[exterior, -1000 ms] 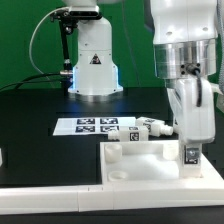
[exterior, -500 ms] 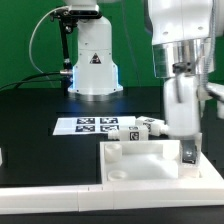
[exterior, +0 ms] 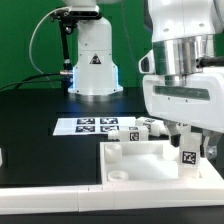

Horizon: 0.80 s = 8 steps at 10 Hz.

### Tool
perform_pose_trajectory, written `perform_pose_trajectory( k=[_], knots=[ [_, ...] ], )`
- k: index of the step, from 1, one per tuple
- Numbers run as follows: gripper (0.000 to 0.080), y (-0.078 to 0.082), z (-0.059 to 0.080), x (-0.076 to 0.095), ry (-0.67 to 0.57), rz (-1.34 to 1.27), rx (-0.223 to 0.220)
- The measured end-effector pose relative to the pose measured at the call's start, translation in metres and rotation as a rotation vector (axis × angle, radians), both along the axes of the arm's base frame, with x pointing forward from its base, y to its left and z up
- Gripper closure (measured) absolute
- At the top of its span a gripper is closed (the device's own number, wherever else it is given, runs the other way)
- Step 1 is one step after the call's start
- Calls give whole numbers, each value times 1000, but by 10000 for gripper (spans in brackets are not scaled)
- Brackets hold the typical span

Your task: Assemble one leg

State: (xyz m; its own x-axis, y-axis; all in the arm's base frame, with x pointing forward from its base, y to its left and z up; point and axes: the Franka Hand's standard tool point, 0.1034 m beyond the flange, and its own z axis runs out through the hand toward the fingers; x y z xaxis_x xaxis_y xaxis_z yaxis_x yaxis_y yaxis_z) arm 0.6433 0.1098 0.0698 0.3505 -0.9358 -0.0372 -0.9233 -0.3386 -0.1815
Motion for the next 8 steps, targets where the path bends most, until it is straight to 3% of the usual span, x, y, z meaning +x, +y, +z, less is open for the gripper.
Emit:
perform_pose_trajectory(
  k=[1,3,4,5,6,7,8],
  knots=[
    [151,0,0,0,-5,49,-9],
    [151,-1,-1,3,-62,485,-101],
    [151,-1,-2,3,-58,442,-89],
    [271,-2,-2,3,-57,436,-89],
    [271,-2,-2,3,-56,429,-88],
    [453,-2,-2,3,-53,393,-82],
    [503,-5,-3,1,-35,302,-68]
  ],
)
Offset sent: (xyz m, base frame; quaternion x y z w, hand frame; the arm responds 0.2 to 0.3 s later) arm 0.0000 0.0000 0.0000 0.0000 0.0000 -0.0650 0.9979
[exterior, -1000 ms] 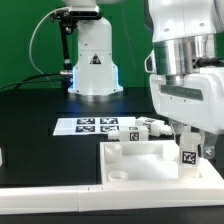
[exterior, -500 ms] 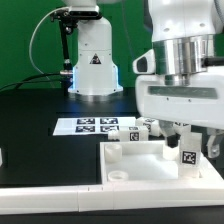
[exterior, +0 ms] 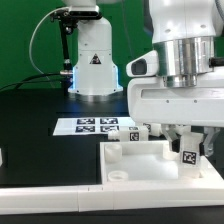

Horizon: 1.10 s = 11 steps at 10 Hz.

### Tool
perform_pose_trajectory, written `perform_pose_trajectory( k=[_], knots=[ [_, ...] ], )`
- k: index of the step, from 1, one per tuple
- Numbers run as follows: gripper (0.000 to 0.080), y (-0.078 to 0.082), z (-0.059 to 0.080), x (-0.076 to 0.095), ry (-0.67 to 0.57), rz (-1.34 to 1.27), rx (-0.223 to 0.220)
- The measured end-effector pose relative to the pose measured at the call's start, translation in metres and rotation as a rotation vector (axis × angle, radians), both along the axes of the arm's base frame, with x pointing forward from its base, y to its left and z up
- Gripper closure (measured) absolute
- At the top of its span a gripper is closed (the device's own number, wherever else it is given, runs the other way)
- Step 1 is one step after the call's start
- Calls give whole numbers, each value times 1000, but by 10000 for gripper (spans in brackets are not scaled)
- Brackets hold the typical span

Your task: Assemble one leg

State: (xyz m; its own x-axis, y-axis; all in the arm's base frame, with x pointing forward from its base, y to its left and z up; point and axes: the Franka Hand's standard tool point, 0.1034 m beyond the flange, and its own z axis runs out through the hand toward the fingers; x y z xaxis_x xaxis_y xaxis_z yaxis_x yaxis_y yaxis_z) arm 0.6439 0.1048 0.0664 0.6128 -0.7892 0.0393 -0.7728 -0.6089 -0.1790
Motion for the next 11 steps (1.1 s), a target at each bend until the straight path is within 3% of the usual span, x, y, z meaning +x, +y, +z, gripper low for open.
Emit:
perform_pose_trajectory(
  k=[8,11],
  knots=[
    [506,1,-3,-5,95,-960,166],
    [506,2,-3,-6,93,-1050,181]
  ],
)
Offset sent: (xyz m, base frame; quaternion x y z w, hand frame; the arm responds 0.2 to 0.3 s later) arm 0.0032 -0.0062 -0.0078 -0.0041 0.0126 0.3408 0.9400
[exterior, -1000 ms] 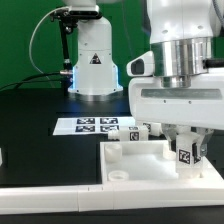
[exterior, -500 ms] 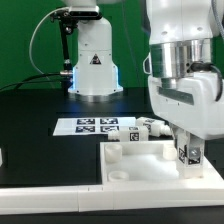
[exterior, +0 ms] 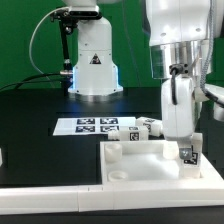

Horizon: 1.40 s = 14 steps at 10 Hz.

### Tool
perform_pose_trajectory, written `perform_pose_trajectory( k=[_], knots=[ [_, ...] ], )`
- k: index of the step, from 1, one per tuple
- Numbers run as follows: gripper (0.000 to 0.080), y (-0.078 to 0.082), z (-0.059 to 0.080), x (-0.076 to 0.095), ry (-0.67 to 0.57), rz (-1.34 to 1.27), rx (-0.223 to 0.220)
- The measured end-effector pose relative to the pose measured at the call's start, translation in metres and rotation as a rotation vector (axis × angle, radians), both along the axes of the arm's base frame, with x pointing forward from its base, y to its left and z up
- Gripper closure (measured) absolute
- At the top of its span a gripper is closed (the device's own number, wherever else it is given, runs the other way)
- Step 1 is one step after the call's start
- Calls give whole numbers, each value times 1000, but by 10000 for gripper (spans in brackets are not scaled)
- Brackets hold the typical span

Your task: Assemble one leg

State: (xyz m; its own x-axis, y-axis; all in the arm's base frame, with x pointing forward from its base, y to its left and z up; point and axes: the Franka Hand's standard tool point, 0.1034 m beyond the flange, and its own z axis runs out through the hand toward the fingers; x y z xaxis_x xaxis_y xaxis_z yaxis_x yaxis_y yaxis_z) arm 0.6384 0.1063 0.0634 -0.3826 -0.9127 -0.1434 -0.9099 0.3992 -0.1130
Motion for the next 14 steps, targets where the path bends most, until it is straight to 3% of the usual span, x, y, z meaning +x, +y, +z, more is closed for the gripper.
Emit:
perform_pose_trajectory(
  k=[2,3,4,5,7,8,10,14],
  knots=[
    [505,0,-1,0,0,10,-3],
    [339,0,-1,0,1,10,-3],
    [339,0,0,0,-2,34,-6],
    [189,4,16,1,-25,90,0],
    [162,5,54,-11,-62,144,18],
    [152,4,65,-8,-74,147,24],
    [150,5,55,-11,-64,150,16],
    [150,8,51,-14,-54,209,8]
  ],
)
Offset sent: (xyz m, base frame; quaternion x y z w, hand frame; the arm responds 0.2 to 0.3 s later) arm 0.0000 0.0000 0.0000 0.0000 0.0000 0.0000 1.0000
